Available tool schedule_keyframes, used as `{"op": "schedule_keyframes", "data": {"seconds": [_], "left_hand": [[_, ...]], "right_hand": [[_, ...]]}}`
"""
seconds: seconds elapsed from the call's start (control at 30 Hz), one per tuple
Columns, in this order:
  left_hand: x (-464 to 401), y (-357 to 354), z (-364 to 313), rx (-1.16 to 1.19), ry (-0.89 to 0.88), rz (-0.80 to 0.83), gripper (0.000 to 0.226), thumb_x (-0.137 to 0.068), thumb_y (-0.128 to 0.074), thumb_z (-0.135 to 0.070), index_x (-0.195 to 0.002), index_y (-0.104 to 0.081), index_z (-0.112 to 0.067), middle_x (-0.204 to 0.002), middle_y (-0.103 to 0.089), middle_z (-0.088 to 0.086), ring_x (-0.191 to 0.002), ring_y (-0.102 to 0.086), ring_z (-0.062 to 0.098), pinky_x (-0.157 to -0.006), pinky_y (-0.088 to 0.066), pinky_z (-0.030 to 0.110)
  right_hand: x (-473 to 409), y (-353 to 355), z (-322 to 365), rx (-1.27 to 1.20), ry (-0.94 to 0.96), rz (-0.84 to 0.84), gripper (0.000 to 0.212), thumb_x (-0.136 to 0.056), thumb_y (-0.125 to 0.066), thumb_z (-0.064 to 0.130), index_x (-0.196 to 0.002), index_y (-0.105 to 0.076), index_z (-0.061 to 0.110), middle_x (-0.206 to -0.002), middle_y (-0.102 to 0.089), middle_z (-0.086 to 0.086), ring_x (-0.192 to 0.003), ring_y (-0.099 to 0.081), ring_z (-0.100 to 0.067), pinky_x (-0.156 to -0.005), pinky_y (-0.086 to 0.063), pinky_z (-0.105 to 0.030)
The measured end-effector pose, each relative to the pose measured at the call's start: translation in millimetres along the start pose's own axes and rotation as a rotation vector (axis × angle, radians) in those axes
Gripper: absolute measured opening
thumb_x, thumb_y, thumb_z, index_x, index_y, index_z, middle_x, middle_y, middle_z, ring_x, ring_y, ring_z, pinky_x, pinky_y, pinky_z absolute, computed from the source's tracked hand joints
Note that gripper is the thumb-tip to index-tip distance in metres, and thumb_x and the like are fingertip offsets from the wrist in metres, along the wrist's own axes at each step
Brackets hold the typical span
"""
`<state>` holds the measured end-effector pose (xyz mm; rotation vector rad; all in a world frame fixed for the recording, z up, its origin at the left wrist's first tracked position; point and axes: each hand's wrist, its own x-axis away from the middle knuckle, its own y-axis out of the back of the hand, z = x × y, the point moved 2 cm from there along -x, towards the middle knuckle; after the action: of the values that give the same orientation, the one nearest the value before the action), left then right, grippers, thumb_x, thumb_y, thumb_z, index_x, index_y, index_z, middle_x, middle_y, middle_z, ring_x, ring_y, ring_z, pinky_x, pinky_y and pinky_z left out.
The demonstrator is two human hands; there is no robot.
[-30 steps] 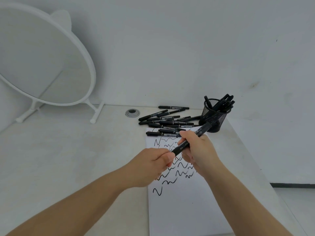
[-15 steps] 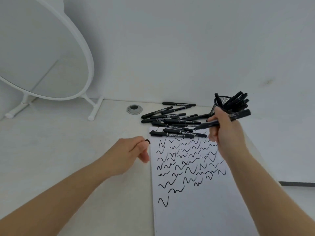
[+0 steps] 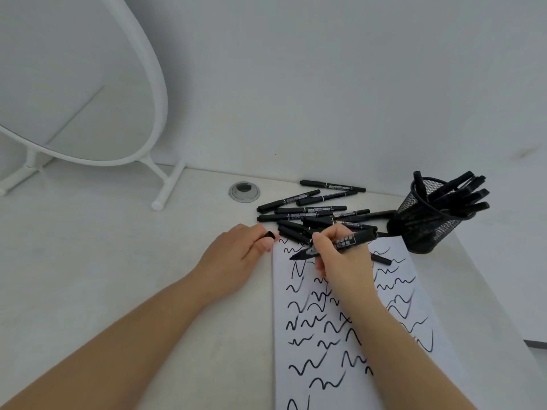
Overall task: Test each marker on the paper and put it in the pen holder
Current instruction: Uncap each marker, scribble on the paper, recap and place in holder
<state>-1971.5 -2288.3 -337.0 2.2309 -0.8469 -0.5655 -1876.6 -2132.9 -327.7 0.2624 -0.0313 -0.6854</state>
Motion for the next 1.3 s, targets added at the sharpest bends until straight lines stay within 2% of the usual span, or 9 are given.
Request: {"op": "schedule_keyframes", "data": {"seconds": [0.23,0.33,0.43,0.5,0.6,0.73,0.9,1.17,1.3], "left_hand": [[-1,0,1,-0.015,0.009,0.004,0.032,-0.096,-0.034,-0.036,-0.09,-0.054,-0.013,-0.102,-0.066,0.006,-0.091,-0.053,0.021,-0.082,-0.041,0.044],[-1,0,1,-0.018,0.019,0.006,0.034,-0.096,-0.034,-0.036,-0.095,-0.057,-0.011,-0.095,-0.064,0.007,-0.09,-0.052,0.022,-0.082,-0.042,0.044],[0,0,1,-0.018,0.028,0.016,0.034,-0.096,-0.034,-0.036,-0.095,-0.057,-0.011,-0.094,-0.063,0.008,-0.089,-0.052,0.023,-0.081,-0.041,0.045],[1,1,0,-0.007,0.027,-0.006,0.033,-0.095,-0.038,-0.035,-0.097,-0.059,-0.011,-0.085,-0.061,0.007,-0.086,-0.051,0.02,-0.08,-0.042,0.042],[2,2,0,0.043,0.017,-0.067,0.022,-0.092,-0.048,-0.034,-0.095,-0.061,-0.016,-0.081,-0.06,-0.006,-0.079,-0.051,0.011,-0.072,-0.041,0.028],[2,1,0,0.084,0.004,-0.057,0.006,-0.087,-0.059,-0.032,-0.086,-0.059,-0.026,-0.069,-0.055,-0.016,-0.058,-0.046,-0.003,-0.059,-0.034,0.02],[2,-2,1,0.071,0.0,-0.028,0.003,-0.084,-0.061,-0.033,-0.085,-0.061,-0.03,-0.069,-0.059,-0.017,-0.059,-0.048,-0.006,-0.058,-0.034,0.019],[2,-1,-1,0.052,-0.015,-0.01,0.017,-0.082,-0.063,-0.033,-0.074,-0.054,-0.045,-0.074,-0.058,-0.031,-0.063,-0.05,-0.007,-0.059,-0.035,0.009],[2,-3,0,0.051,-0.021,-0.016,0.005,-0.08,-0.065,-0.038,-0.078,-0.06,-0.039,-0.075,-0.059,-0.029,-0.063,-0.049,-0.005,-0.055,-0.033,0.013]], "right_hand": [[4,-8,2,0.096,0.121,0.135,0.023,-0.08,-0.063,0.021,-0.06,-0.052,0.018,-0.05,-0.059,-0.006,-0.045,-0.051,-0.014,-0.047,-0.043,-0.027],[3,-6,-1,0.124,0.126,0.075,0.027,-0.079,-0.062,0.019,-0.056,-0.049,0.018,-0.049,-0.055,-0.003,-0.047,-0.048,-0.016,-0.05,-0.043,-0.032],[3,-2,-2,0.149,0.141,-0.007,0.028,-0.077,-0.062,0.019,-0.054,-0.046,0.019,-0.047,-0.05,0.004,-0.045,-0.044,-0.01,-0.047,-0.039,-0.027],[4,2,1,0.14,0.192,-0.086,0.021,-0.079,-0.065,0.024,-0.062,-0.054,0.023,-0.057,-0.059,0.007,-0.052,-0.053,-0.008,-0.052,-0.043,-0.022],[5,5,3,-0.026,0.159,-0.116,0.011,-0.079,-0.069,0.024,-0.076,-0.06,0.03,-0.067,-0.065,0.013,-0.06,-0.06,-0.005,-0.056,-0.048,-0.016],[9,7,6,-0.201,0.098,0.005,0.015,-0.083,-0.065,0.016,-0.076,-0.064,0.029,-0.054,-0.056,0.01,-0.049,-0.05,-0.006,-0.048,-0.044,-0.016],[9,5,6,-0.43,0.025,0.108,0.018,-0.078,-0.054,0.026,-0.067,-0.067,0.025,-0.052,-0.055,0.001,-0.047,-0.047,-0.012,-0.043,-0.038,-0.022],[7,0,4,-0.334,0.008,0.119,0.016,-0.074,-0.053,0.025,-0.061,-0.062,0.026,-0.048,-0.055,0.002,-0.047,-0.048,-0.013,-0.043,-0.037,-0.023],[11,-2,4,-0.271,0.057,0.162,0.013,-0.083,-0.055,0.019,-0.071,-0.061,0.016,-0.05,-0.057,0.001,-0.044,-0.048,-0.011,-0.042,-0.039,-0.022]]}}
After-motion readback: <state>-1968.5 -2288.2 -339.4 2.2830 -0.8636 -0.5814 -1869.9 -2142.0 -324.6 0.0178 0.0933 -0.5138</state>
